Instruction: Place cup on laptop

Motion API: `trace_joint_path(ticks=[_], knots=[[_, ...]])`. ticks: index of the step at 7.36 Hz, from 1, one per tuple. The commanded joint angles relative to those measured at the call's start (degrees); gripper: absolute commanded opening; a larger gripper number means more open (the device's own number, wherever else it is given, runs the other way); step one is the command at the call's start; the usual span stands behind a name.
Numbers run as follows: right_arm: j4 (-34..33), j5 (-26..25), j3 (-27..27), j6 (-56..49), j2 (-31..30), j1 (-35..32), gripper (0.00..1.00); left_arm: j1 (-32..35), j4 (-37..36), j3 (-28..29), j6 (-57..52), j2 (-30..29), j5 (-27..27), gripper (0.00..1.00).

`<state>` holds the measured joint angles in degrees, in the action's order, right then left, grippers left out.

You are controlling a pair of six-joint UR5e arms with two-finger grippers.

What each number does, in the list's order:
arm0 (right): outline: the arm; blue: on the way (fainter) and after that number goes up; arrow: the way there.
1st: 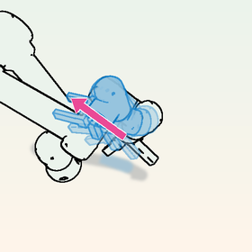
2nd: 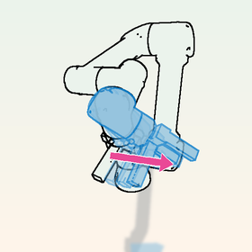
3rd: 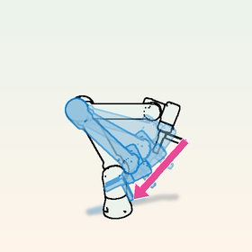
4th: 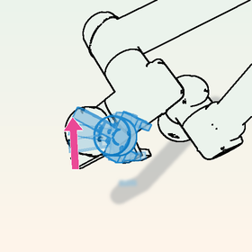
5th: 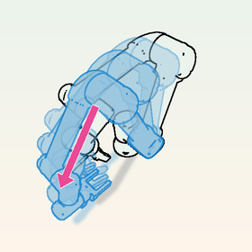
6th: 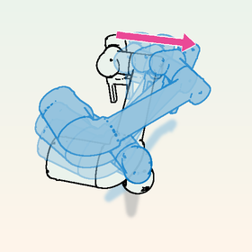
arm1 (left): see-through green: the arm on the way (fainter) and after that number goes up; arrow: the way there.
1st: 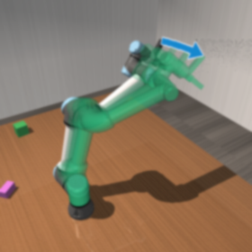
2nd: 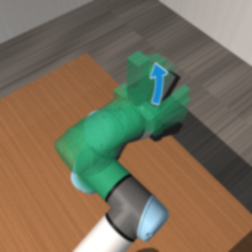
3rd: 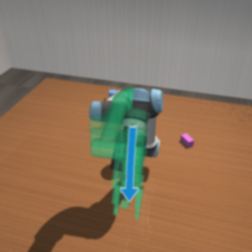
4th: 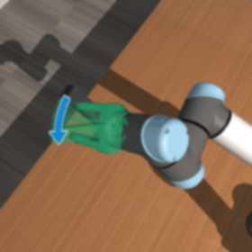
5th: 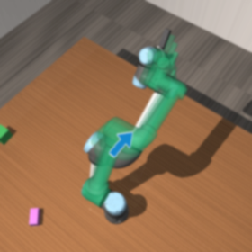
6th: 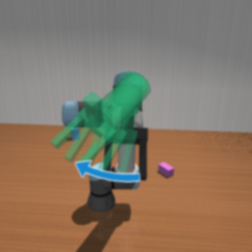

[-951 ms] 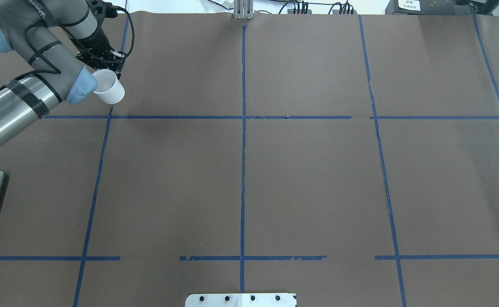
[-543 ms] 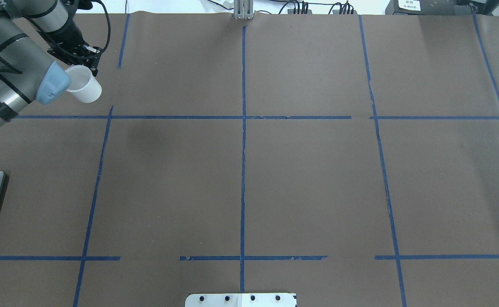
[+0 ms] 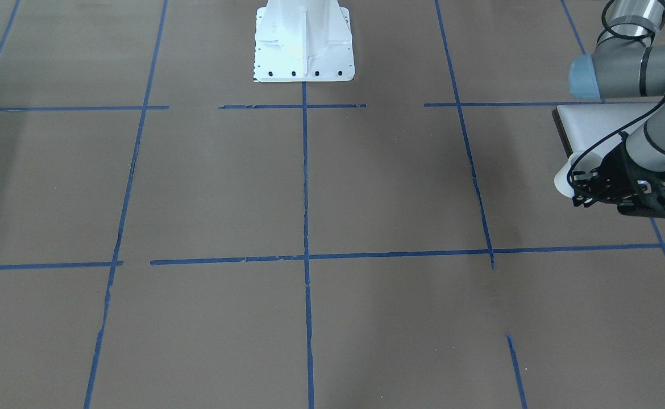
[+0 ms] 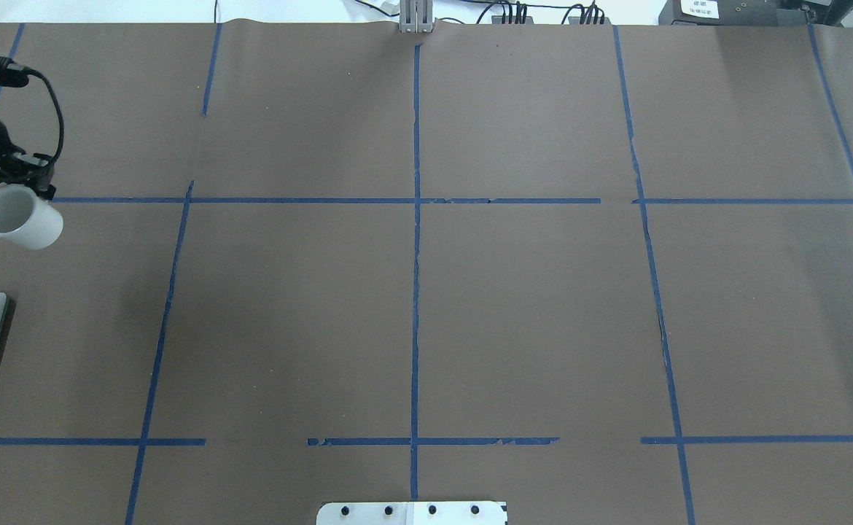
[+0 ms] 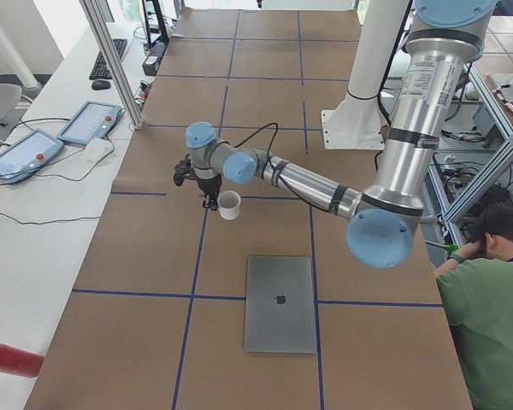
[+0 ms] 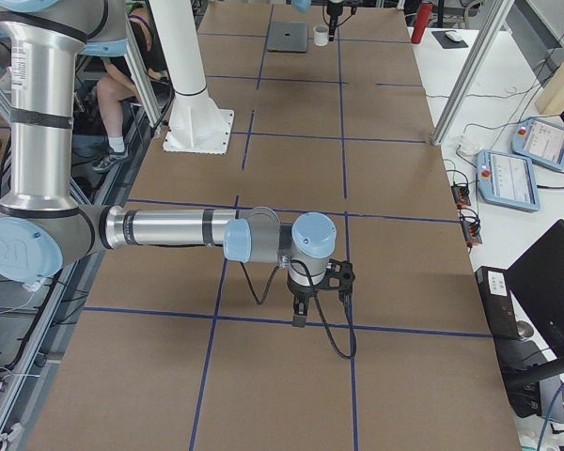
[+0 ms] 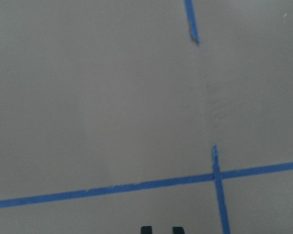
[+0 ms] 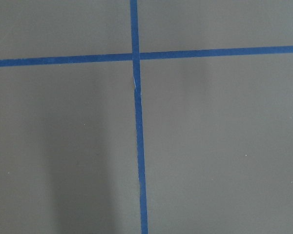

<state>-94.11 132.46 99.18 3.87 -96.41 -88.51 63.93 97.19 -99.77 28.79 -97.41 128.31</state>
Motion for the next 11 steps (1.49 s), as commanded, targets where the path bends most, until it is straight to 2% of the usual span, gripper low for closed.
trace_joint_path(ticks=[1, 2, 3, 6, 8, 9, 10, 11], knots=[[0.0, 0.0, 0.0, 0.0, 0.0, 0.0, 1.00, 1.5, 12.8, -4.7, 0.6, 17.4, 0.0, 0.00], [0.0, 0.0, 0.0, 0.0, 0.0, 0.0, 1.00, 1.5, 20.0, -3.6, 0.6, 22.5, 0.0, 0.00], [0.0, 0.0, 0.0, 0.0, 0.0, 0.0, 1.00, 1.5, 23.5, -2.4, 0.5, 25.1, 0.0, 0.00], [0.0, 0.0, 0.0, 0.0, 0.0, 0.0, 1.00, 1.5, 35.7, 9.4, 0.7, 25.2, 0.1, 0.00], [0.1, 0.0, 0.0, 0.0, 0.0, 0.0, 1.00, 1.5, 37.8, 12.3, 0.7, 25.1, 0.2, 0.00], [0.0, 0.0, 0.0, 0.0, 0.0, 0.0, 1.00, 1.3, 37.8, 12.6, 0.5, 24.9, 0.4, 0.08], [0.0, 0.0, 0.0, 0.0, 0.0, 0.0, 1.00, 1.2, 37.9, 13.4, 0.0, 24.3, 0.5, 0.99], [0.1, 0.0, 0.0, 0.0, 0.0, 0.0, 1.00, 1.3, 37.9, 13.3, -0.1, 24.1, 0.5, 1.00]])
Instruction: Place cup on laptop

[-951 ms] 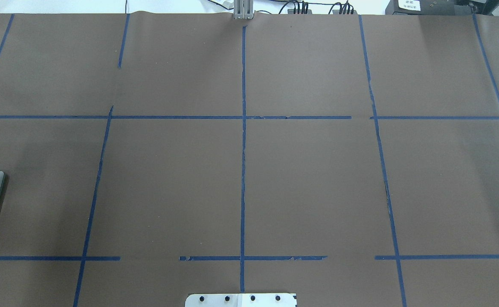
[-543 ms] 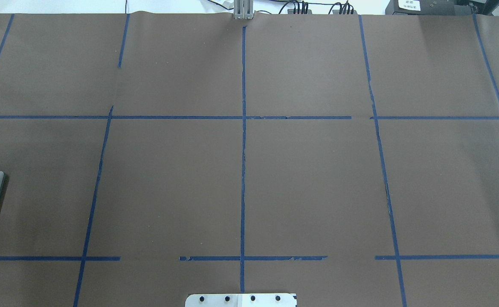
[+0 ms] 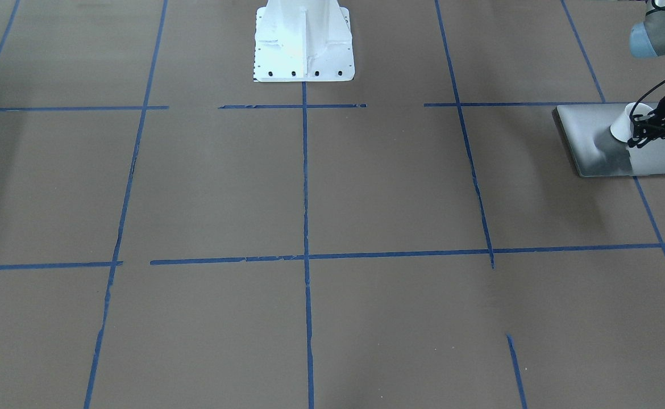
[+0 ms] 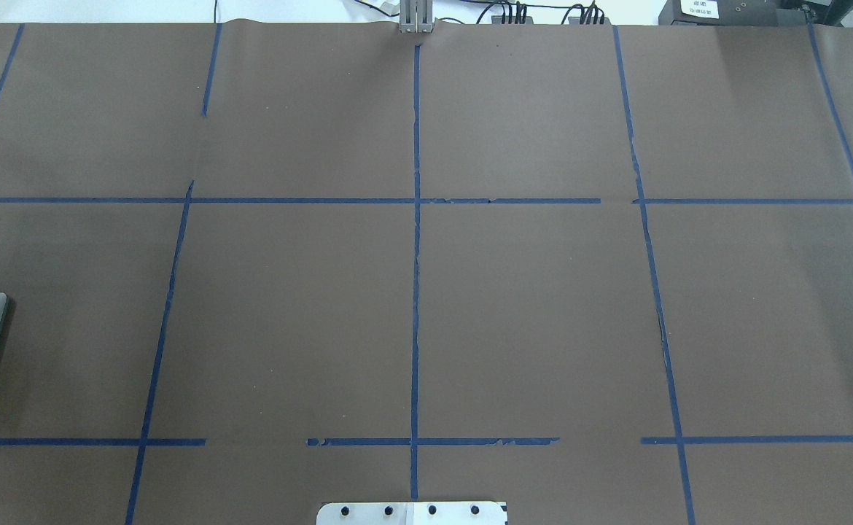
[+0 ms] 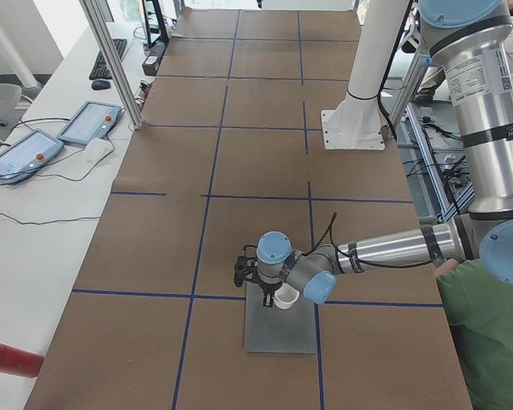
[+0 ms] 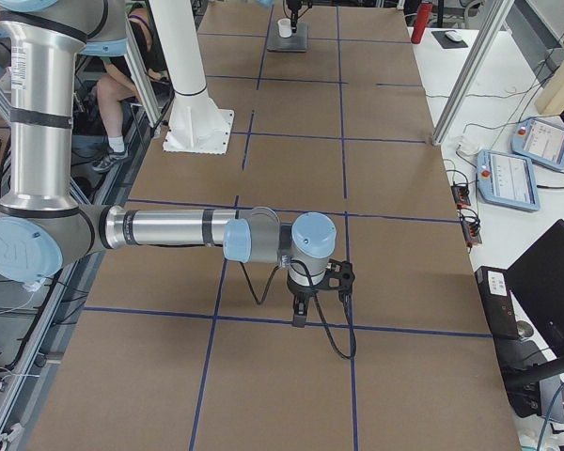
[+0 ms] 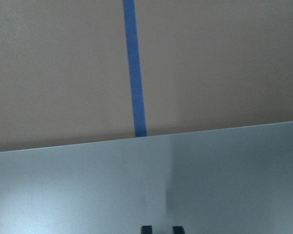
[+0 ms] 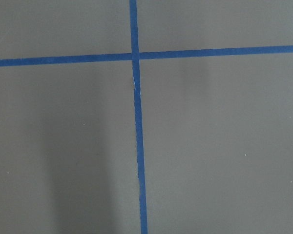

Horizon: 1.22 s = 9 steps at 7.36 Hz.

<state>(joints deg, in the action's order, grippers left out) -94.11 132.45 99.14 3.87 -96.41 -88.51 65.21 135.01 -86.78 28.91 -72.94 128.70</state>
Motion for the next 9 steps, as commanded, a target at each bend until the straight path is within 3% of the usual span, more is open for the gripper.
trace_joint_path(ticks=[1, 3, 6, 7, 9], knots=[[0.1, 0.0, 0.0, 0.0, 0.0, 0.0, 1.00, 0.3, 0.1, -0.1, -0.3, -0.4, 0.1, 1.00], [0.1, 0.0, 0.0, 0.0, 0.0, 0.0, 1.00, 4.6, -3.9, 0.2, -5.9, -3.4, 0.8, 1.00], [0.0, 0.0, 0.1, 0.0, 0.0, 0.0, 1.00, 13.7, -26.4, 0.2, -24.3, -14.6, 1.3, 1.00], [0.1, 0.0, 0.1, 0.0, 0.0, 0.0, 1.00, 17.1, -34.6, -0.1, -31.4, -16.8, 1.4, 1.00], [0.1, 0.0, 0.1, 0.0, 0.0, 0.0, 1.00, 25.5, -42.4, -0.6, -39.0, -17.2, 3.4, 1.00]])
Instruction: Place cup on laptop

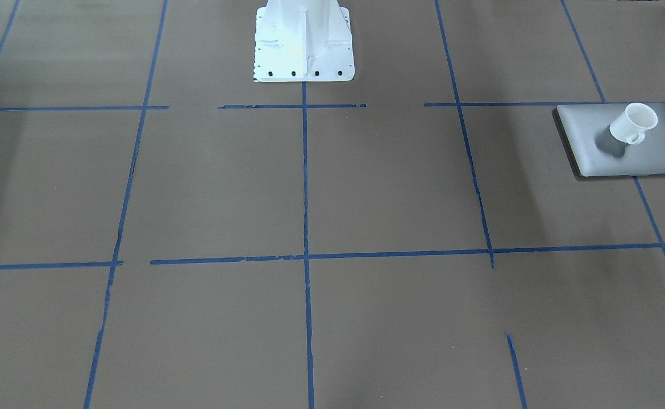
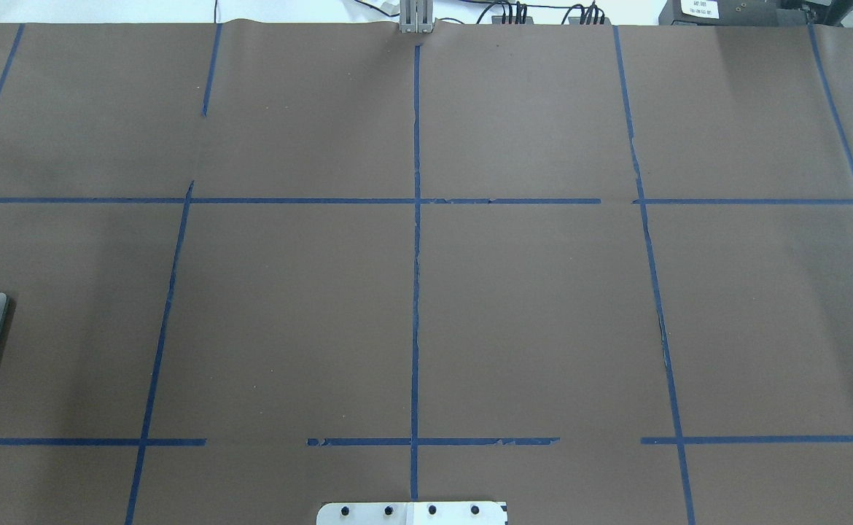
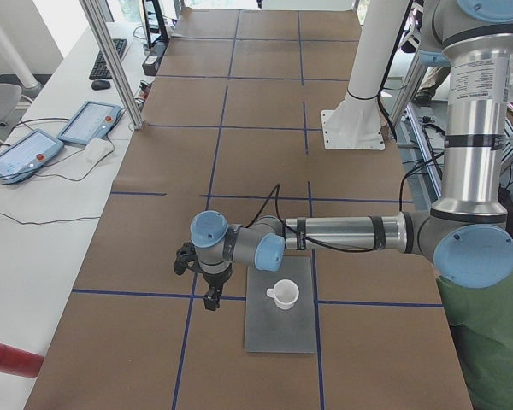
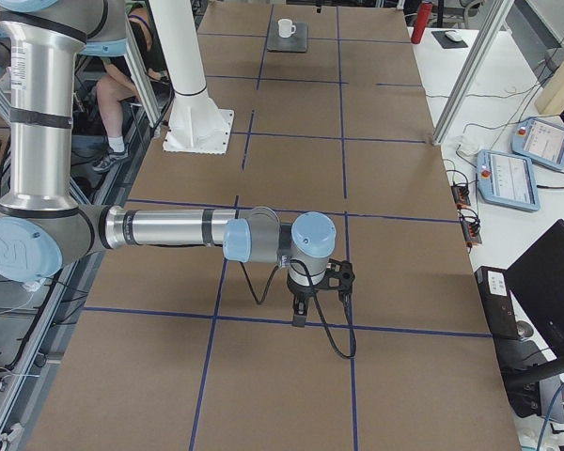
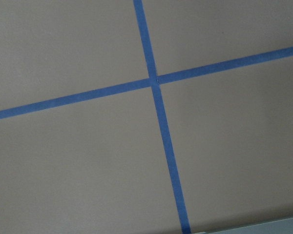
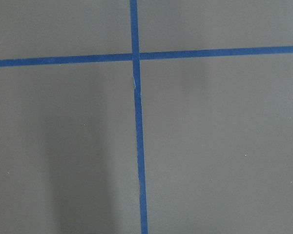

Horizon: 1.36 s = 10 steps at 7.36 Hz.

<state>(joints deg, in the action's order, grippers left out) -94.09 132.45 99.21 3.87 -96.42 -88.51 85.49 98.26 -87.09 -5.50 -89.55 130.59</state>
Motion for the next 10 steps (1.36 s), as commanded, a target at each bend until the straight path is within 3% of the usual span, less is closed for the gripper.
trace_joint_path(ticks=[1, 3, 10], knots=[[0.1, 0.0, 0.0, 0.0, 0.0, 0.0, 1.00, 6.5, -6.1, -0.2, -4.6, 0.2, 6.7, 1.00], [0.0, 0.0, 0.0, 0.0, 0.0, 0.0, 1.00, 7.7, -6.0, -3.9, -4.0, 2.7, 7.4, 1.00], [0.0, 0.0, 0.0, 0.0, 0.0, 0.0, 1.00, 7.6, -5.9, -3.8, -3.7, 2.7, 7.0, 1.00]])
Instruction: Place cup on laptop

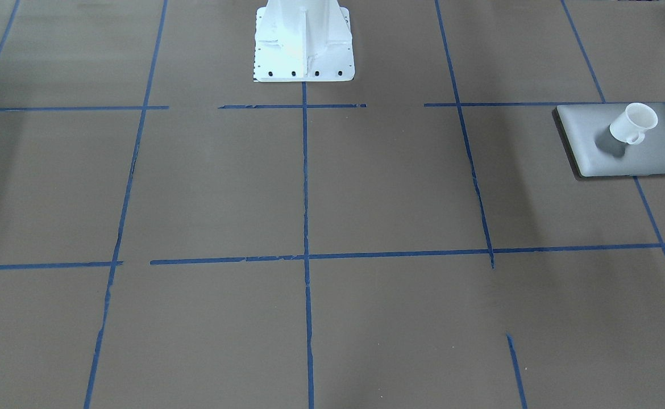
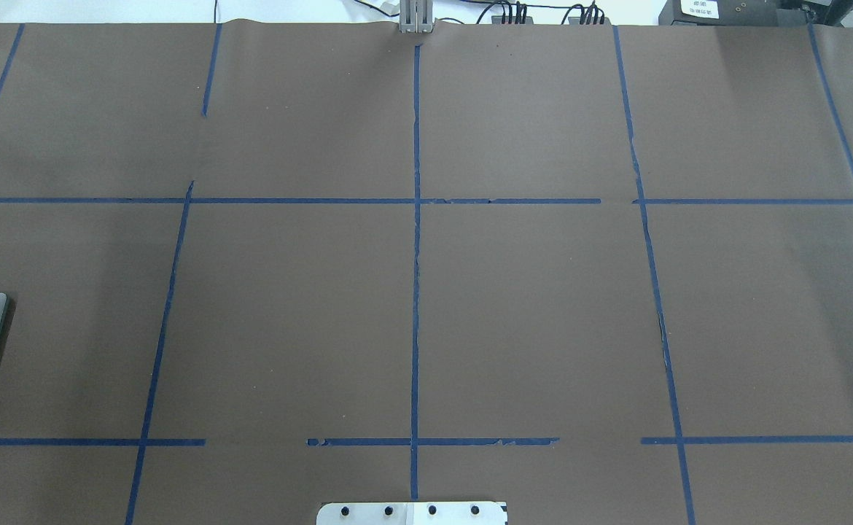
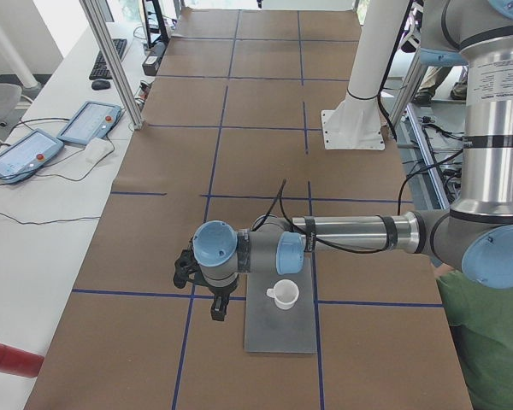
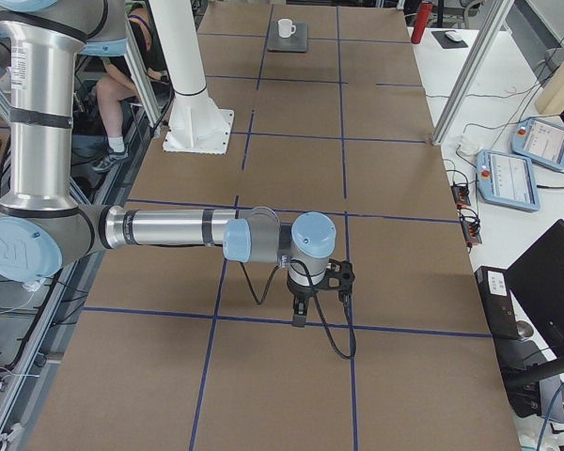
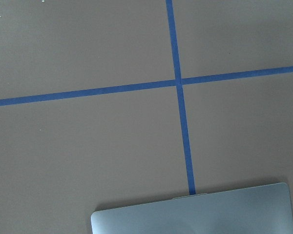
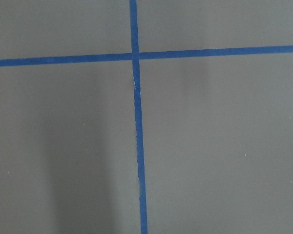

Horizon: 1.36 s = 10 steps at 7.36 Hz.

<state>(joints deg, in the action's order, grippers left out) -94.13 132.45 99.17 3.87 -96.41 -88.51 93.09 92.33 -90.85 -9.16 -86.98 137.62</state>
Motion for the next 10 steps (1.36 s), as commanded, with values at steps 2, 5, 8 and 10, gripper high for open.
trace_joint_path(ticks=[2, 5, 8, 10], knots=[[0.0, 0.0, 0.1, 0.0, 0.0, 0.0, 1.00, 0.1, 0.0, -0.1, -0.1, 0.1, -0.1, 1.00], [0.1, 0.0, 0.1, 0.0, 0.0, 0.0, 1.00, 0.2, 0.0, -0.1, -0.1, 0.2, -0.2, 1.00], [0.0, 0.0, 0.0, 0.0, 0.0, 0.0, 1.00, 0.5, 0.0, 0.1, -0.1, -0.2, -0.3, 1.00], [0.1, 0.0, 0.1, 0.0, 0.0, 0.0, 1.00, 0.5, 0.0, -0.3, -0.1, -0.6, -0.2, 1.00]])
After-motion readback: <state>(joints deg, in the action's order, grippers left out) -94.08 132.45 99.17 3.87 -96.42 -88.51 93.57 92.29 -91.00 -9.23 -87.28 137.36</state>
